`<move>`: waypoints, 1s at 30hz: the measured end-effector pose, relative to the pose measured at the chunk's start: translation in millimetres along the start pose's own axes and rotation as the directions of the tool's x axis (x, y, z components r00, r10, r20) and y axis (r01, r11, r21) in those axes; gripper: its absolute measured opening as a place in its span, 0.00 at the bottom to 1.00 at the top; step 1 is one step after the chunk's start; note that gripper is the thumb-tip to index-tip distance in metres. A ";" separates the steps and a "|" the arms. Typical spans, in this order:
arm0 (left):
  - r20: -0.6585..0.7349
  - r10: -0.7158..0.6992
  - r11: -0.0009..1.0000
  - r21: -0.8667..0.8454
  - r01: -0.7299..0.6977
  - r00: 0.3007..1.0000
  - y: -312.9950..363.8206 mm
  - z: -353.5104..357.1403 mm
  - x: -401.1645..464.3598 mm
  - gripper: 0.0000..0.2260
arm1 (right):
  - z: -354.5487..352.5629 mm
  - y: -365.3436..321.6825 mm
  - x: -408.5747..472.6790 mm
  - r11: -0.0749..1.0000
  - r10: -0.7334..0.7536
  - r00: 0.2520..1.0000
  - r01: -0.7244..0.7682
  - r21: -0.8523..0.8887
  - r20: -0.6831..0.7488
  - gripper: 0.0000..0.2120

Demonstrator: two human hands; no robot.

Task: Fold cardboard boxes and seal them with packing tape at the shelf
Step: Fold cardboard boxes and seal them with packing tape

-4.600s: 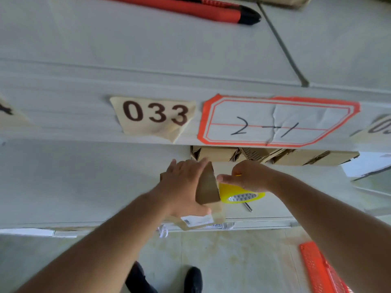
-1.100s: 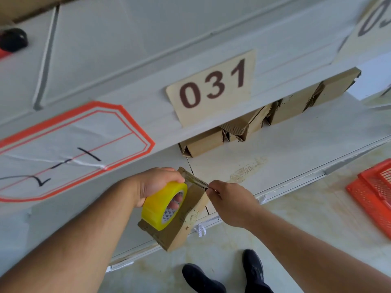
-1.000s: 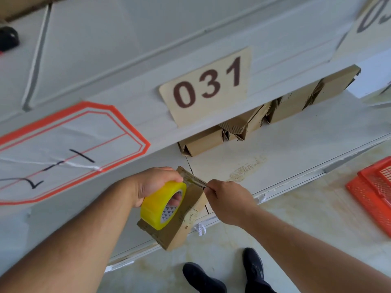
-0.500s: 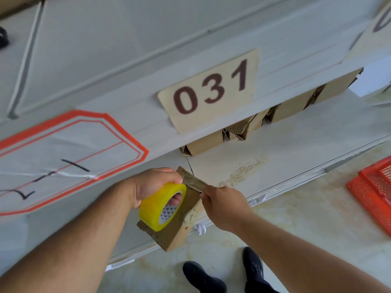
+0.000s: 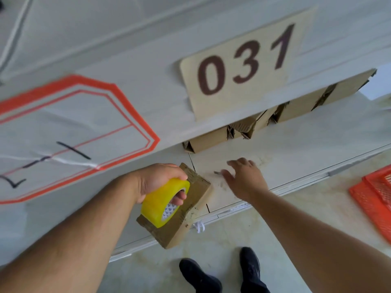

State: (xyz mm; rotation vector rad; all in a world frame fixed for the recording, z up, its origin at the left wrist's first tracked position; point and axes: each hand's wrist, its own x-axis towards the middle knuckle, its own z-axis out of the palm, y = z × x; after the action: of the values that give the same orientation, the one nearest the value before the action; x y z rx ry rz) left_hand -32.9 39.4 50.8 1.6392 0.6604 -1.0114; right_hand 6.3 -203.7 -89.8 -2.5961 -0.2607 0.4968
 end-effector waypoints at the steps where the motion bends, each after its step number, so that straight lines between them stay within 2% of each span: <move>1: -0.004 -0.001 1.000 0.003 0.001 1.000 -0.6 -0.9 0.5 0.19 | -0.5 -17.3 0.4 0.989 -0.034 0.999 0.033 0.147 0.005 0.24; 3: -0.014 0.003 1.000 -0.001 -0.003 1.000 -2.3 -3.4 0.9 0.19 | 0.0 -55.3 3.0 0.912 -0.077 0.988 0.016 0.410 0.131 0.25; 4: -0.020 0.008 1.000 -0.005 -0.008 1.000 -3.0 -4.2 1.1 0.19 | 2.1 -69.7 4.3 0.896 -0.104 0.977 0.011 0.443 0.185 0.25; 6: -0.029 0.019 1.000 -0.024 -0.020 0.999 -4.1 -4.9 0.9 0.19 | 9.4 -83.9 7.1 0.918 -0.139 0.969 0.050 0.395 0.202 0.22; 8: -0.031 0.037 0.999 -0.026 -0.037 0.999 -5.0 -5.0 1.6 0.18 | 15.4 -85.1 10.3 0.932 -0.112 0.976 0.038 0.361 0.186 0.19; 13: -0.050 0.096 0.995 -0.005 -0.096 0.994 -7.9 -3.4 -5.6 0.13 | 26.7 -85.3 13.4 0.952 -0.052 0.986 0.001 0.305 0.158 0.19; 16: -0.142 0.150 0.978 -0.125 -0.168 0.978 -25.1 -14.8 -15.2 0.14 | 25.6 -81.8 10.4 0.944 -0.017 0.984 -0.042 0.328 0.175 0.24; 18: -0.174 0.156 0.953 -0.234 -0.195 0.972 -40.6 -22.0 -21.2 0.13 | 26.6 -84.7 9.7 0.967 0.008 0.988 -0.047 0.249 0.156 0.27; 22: -0.263 0.149 0.872 -0.420 -0.252 0.953 -69.7 -28.0 -37.3 0.12 | 18.1 -100.9 2.2 0.998 0.026 0.996 -0.031 0.058 0.090 0.25; 24: -0.350 0.145 0.820 -0.480 -0.310 0.926 -81.9 -30.4 -49.1 0.10 | 13.7 -104.6 -19.1 0.999 -0.051 0.998 0.051 -0.009 -0.045 0.26; 26: -0.457 0.135 0.755 -0.527 -0.390 0.879 -95.6 -32.8 -59.5 0.06 | 18.2 -115.2 -59.4 0.967 -0.256 0.946 0.248 -0.065 -0.201 0.26; 27: -0.518 0.123 0.721 -0.540 -0.435 0.847 -101.9 -33.5 -64.4 0.06 | 26.7 -123.2 -80.3 0.926 -0.379 0.903 0.367 -0.093 -0.202 0.27; 28: -0.581 0.107 0.694 -0.538 -0.479 0.807 -107.8 -33.2 -69.4 0.06 | 37.9 -130.5 -97.1 0.877 -0.479 0.866 0.464 -0.125 -0.144 0.30; 30: -0.688 0.069 0.657 -0.514 -0.551 0.723 -115.4 -29.9 -80.3 0.07 | 62.3 -141.4 -116.2 0.796 -0.566 0.820 0.571 -0.199 0.088 0.37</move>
State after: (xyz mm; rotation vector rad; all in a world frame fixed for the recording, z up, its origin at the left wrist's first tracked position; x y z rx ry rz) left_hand -158.6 107.4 67.2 1.2869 0.9788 0.1369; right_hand -137.7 -86.1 -36.7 -2.5302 -1.1250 0.2854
